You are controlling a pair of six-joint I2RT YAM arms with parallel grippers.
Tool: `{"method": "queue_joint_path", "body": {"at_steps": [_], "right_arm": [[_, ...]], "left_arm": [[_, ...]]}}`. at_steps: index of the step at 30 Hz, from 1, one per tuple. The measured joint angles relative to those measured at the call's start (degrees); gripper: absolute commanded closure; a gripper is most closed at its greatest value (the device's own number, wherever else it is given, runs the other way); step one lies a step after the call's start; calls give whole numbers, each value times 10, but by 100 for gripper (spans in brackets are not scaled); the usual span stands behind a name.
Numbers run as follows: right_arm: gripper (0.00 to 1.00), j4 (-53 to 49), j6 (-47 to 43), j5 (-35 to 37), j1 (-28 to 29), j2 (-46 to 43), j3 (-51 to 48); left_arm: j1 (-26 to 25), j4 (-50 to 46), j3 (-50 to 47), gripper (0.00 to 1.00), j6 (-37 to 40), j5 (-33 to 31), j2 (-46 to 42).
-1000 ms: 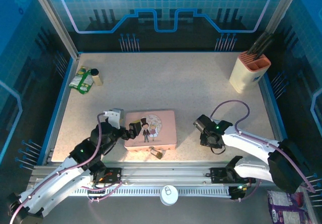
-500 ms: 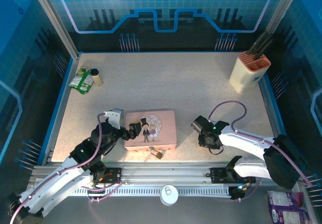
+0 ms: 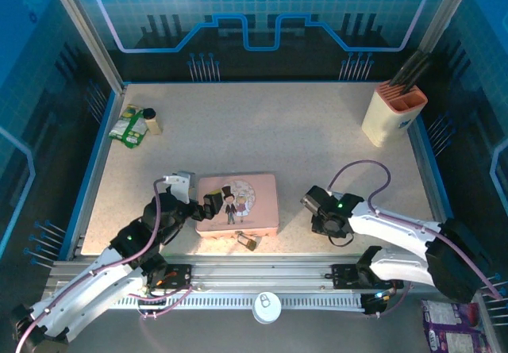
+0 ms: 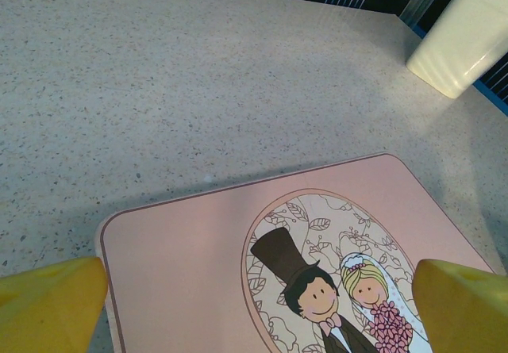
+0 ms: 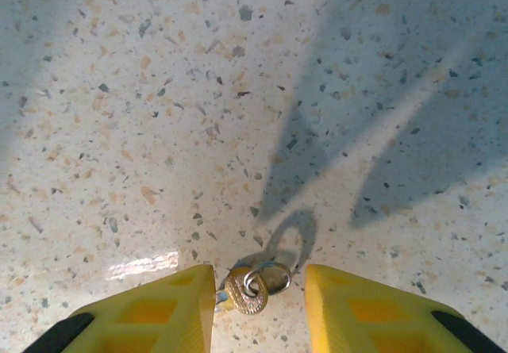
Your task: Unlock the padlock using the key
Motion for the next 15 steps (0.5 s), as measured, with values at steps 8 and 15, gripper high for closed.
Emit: {"method": "queue_joint_path", "body": {"at_steps": [8,15], "right_arm": [[69,-4,21,2,23,-5,0],[69,-6,30,3,28,12,0]], "left_arm": [[0,0,0,1,0,-2,0],[0,0,0,1,0,-2,0]]}}
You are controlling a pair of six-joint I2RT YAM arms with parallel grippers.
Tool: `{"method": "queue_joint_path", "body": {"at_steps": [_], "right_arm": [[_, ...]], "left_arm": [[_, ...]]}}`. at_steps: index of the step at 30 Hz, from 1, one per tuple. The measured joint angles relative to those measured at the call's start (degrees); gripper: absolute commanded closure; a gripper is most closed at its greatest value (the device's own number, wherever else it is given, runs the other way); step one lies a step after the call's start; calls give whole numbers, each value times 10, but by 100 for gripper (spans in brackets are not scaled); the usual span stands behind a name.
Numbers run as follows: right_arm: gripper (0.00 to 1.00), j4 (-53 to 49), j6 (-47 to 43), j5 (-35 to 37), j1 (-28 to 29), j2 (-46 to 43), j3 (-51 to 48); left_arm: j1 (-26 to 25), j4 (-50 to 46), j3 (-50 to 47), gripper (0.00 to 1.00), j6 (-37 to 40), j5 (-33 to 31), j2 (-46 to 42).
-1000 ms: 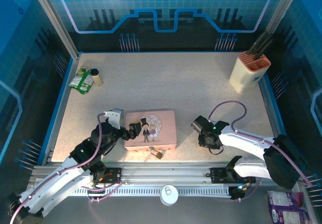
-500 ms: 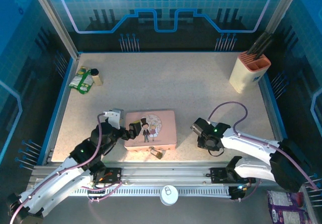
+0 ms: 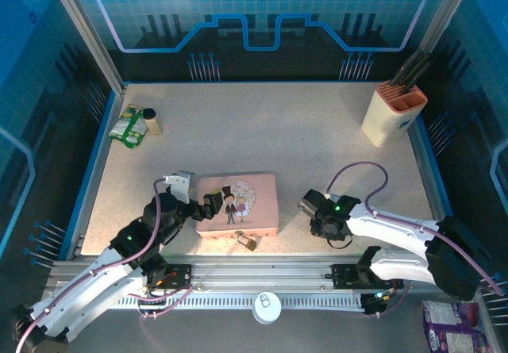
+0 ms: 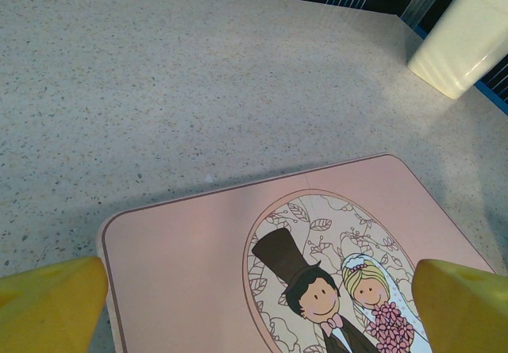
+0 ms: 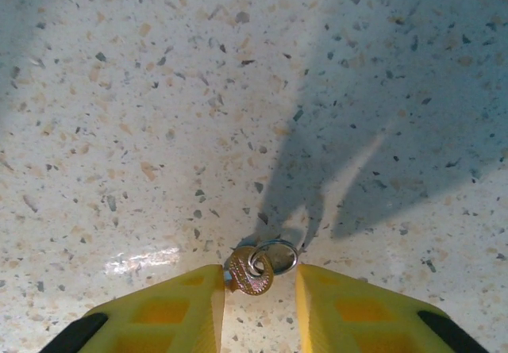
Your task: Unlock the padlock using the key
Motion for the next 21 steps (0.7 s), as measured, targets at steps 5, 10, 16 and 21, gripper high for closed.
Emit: {"method": "queue_joint_path", "body": {"at_steps": [5,10,16,21], "right_arm": [[73,6,1,1,0,2,0],[73,19,1,-1,0,23,1],[77,25,0,-1,0,28,3],[83,31,-2,3,0,28,5]], "left_arm": [[0,0,0,1,0,0,0],[0,0,0,1,0,0,0],[0,0,0,1,0,0,0],[0,0,0,1,0,0,0]]}}
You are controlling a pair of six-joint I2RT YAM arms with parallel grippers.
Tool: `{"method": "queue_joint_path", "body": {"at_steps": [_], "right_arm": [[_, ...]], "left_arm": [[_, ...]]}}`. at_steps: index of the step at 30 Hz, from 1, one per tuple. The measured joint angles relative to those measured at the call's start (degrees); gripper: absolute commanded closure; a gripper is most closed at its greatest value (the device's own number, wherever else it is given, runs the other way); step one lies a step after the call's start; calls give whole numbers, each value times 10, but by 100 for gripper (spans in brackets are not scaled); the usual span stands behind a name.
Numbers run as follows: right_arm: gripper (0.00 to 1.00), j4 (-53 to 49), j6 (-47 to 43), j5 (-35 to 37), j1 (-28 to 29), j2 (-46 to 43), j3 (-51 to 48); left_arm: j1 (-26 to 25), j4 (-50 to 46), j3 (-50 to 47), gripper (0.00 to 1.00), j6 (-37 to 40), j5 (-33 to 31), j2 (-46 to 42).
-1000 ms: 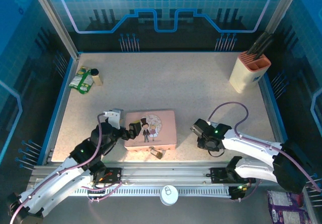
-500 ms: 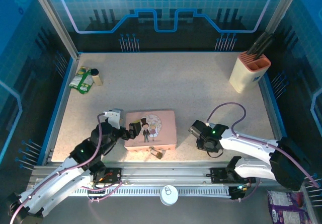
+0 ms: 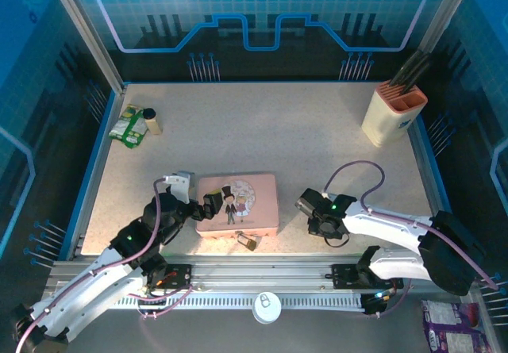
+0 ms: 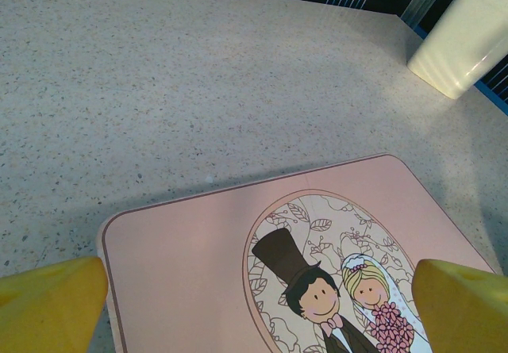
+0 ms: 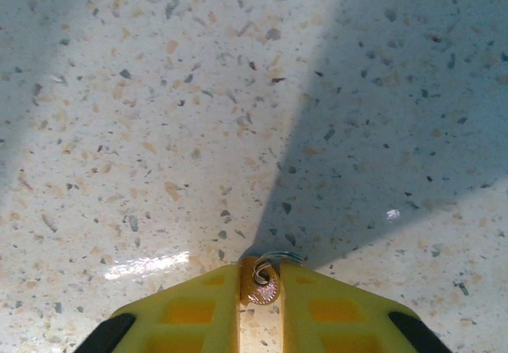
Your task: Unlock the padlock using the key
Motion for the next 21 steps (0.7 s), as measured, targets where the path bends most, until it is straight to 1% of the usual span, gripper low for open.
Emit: {"method": "queue_joint_path", "body": {"at_steps": [5,10,12,16,21], "right_arm": [[90,6,0,3,0,-13,0],[92,20,-2,3,1,-27,0],[90,23,-2,4,1,-27,0],[83,23,-3,5,4,-27,0],[80,28,-4,2,4,-26,-3]], "left_arm": [[0,0,0,1,0,0,0],[0,0,0,1,0,0,0],[0,0,0,1,0,0,0],[0,0,-1,1,0,-2,0],[0,0,-2,1,0,-4,0]]}}
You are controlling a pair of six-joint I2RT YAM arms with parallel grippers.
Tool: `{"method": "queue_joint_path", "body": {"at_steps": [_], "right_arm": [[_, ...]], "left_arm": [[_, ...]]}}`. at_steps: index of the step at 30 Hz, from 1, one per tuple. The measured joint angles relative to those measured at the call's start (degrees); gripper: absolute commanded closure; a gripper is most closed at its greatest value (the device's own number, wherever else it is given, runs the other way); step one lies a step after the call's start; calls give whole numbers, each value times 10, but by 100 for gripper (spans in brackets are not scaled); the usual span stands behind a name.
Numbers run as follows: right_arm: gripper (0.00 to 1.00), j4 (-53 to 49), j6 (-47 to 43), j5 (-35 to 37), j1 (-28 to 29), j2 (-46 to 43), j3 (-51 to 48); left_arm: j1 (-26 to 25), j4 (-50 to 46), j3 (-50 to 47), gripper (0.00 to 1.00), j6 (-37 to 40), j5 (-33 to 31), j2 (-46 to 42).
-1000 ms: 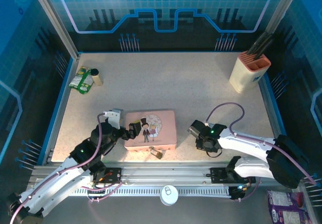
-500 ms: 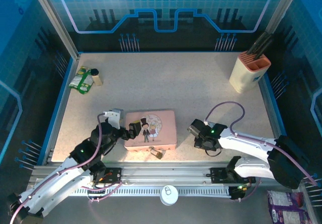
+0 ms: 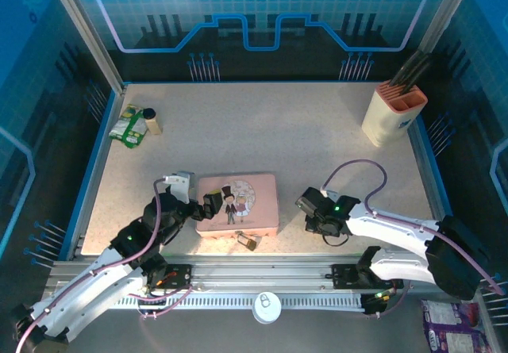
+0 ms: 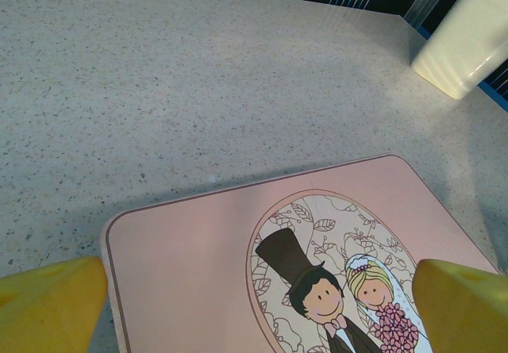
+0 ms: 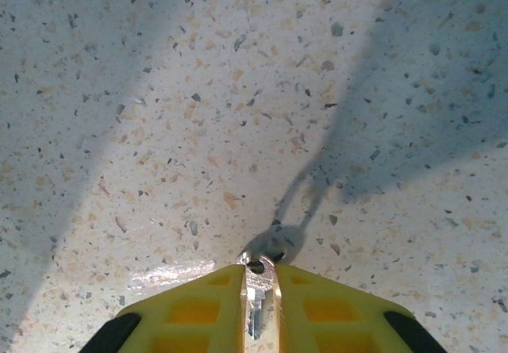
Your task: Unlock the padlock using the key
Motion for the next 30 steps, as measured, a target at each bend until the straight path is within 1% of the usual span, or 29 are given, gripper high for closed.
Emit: {"method": "queue_joint_path", "body": {"at_steps": [6,9,13,19,22,30], "right_arm": [[70,6,-4,-3,0,21,0],[69,6,-4,-6,0,36,0],[73,5,-4,-5,0,45,4],[83,4,-10,-3,0,47,7],[86,6,-13,0,1,46,8],[90,22,-15,5,2,23,8]], "left_arm": [[0,0,-2,1,0,0,0],[0,0,-2,1,0,0,0],[0,0,-2,1,0,0,0],[0,0,-2,1,0,0,0],[0,0,-2,1,0,0,0],[0,0,-2,1,0,0,0]]}}
